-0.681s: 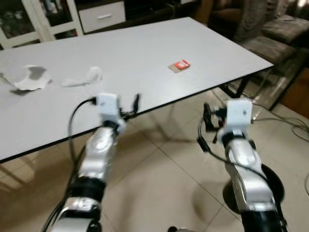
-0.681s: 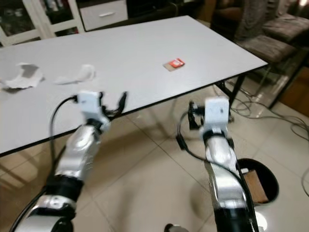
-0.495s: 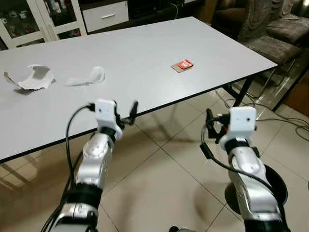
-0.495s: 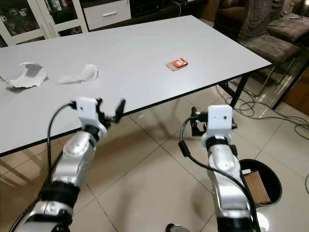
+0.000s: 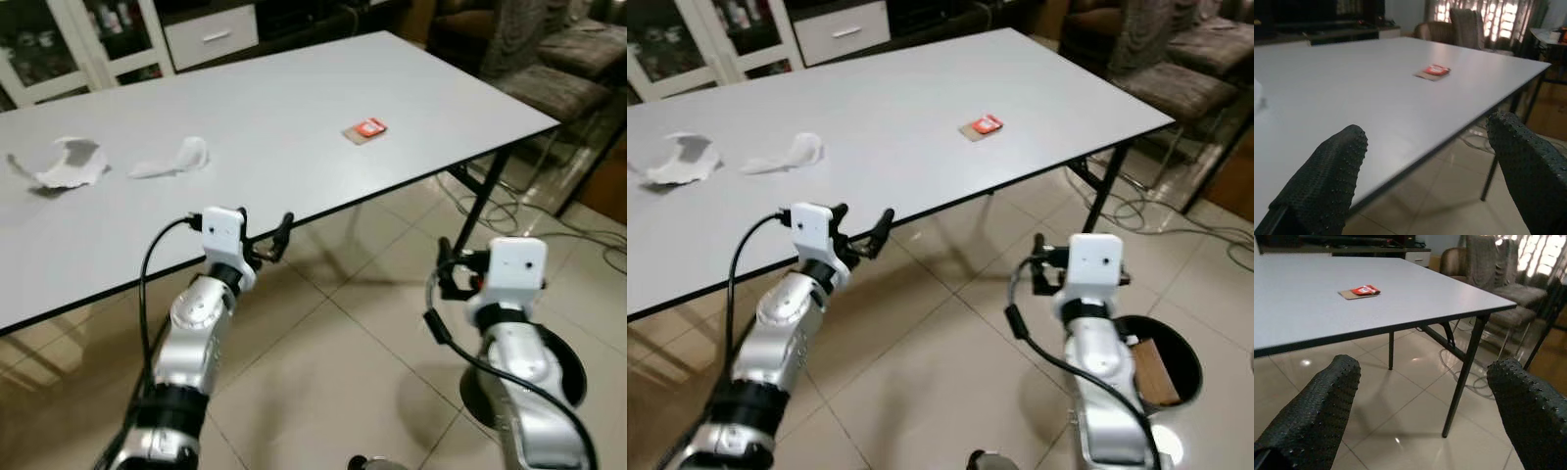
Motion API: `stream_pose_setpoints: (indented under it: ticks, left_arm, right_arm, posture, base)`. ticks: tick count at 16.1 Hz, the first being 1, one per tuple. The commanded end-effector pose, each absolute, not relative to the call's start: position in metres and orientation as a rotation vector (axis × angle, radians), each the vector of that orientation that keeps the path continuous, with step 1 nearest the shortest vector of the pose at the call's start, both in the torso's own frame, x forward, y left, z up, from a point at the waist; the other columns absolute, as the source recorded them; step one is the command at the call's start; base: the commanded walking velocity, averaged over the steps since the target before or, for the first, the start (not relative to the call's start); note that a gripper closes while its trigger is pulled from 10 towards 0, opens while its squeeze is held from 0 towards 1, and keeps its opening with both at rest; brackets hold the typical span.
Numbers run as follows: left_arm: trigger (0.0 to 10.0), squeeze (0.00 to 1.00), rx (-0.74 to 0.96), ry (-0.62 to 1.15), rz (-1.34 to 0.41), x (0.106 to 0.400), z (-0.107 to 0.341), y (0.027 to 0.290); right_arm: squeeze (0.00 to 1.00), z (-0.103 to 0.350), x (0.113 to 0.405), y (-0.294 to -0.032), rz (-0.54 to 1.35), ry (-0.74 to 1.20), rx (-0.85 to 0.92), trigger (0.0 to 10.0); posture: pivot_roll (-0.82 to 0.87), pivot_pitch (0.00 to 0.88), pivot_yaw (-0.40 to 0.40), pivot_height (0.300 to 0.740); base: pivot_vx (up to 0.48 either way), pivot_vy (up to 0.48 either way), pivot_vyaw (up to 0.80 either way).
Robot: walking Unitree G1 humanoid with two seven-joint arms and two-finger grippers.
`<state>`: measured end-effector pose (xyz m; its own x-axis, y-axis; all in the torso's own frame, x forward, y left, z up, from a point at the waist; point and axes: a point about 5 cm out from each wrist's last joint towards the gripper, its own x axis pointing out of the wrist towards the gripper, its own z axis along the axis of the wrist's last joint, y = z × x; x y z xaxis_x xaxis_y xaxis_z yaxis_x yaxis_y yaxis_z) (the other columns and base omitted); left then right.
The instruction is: Picking trash to rubbish bin
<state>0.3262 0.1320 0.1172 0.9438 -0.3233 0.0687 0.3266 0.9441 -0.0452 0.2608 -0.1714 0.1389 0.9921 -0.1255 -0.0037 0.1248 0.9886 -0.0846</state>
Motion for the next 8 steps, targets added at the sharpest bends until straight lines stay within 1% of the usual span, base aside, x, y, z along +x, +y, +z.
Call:
stream_pose_setpoints:
  ticks: [1, 2, 5, 8]
  left_arm:
    - [10.0, 0.0, -0.062, -0.052, -0.332, 0.324, 0.116, 0.132]
    - [10.0, 0.0, -0.086, -0.042, -0.349, 0.321, 0.114, 0.127]
    - [10.0, 0.0, -0.098, -0.032, -0.391, 0.319, 0.114, 0.12]
    - [10.0, 0.0, -0.099, -0.039, -0.412, 0.321, 0.119, 0.115]
  right_arm:
    - [1.0, 0.145, 0.262, -0.169, -0.136, -0.014, -0.074, 10.0]
    - [1.0, 0.148, 0.264, -0.161, -0.123, -0.024, -0.087, 10.0]
    - [1.0, 0.152, 0.267, -0.151, -0.082, -0.042, -0.095, 10.0]
    - [1.0, 0.158, 0.27, -0.147, -0.061, -0.065, -0.084, 10.0]
  posture:
    - [-0.15, 0.067, 0.061, 0.74]
    - [-0.15, 0.072, 0.059, 0.74]
    - [-0.16, 0.074, 0.057, 0.74]
    - [-0.16, 0.076, 0.051, 0.74]
  base:
    - [0.0, 0.0, 0.0]
    - [0.0, 0.0, 0.0]
    - [0.0, 0.0, 0.0]
    - [0.0, 0.0, 0.0]
